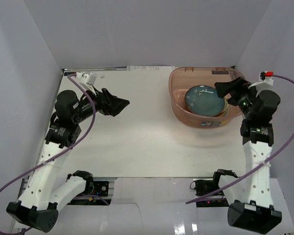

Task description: Place the plates into the plastic bin on the countertop

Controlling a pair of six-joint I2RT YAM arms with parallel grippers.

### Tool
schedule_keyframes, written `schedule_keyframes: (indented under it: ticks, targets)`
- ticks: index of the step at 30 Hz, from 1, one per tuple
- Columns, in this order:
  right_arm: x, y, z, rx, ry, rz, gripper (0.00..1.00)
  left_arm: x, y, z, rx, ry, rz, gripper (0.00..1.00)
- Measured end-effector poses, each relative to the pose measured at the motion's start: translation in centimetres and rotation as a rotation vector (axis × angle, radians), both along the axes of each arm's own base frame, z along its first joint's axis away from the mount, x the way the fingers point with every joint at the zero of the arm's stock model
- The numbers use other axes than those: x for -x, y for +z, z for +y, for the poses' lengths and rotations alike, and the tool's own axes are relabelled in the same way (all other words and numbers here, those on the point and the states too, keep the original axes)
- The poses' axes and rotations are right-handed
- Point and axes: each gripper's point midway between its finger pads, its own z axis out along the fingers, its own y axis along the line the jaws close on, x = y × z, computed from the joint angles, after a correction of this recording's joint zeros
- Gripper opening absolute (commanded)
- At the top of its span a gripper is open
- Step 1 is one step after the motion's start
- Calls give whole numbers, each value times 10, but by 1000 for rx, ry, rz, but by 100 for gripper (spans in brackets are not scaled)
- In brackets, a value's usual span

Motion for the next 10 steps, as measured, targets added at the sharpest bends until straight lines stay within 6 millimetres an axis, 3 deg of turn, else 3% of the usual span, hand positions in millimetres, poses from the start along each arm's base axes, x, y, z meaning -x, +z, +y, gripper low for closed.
schedule_keyframes:
  ticks: [6,10]
  targets:
    - [76,78,49,63,225,-281,90,28,73,30,60,134,-221,98]
    - [112,122,65,133,287,-429,90,58,103,46,97,173,-345,98]
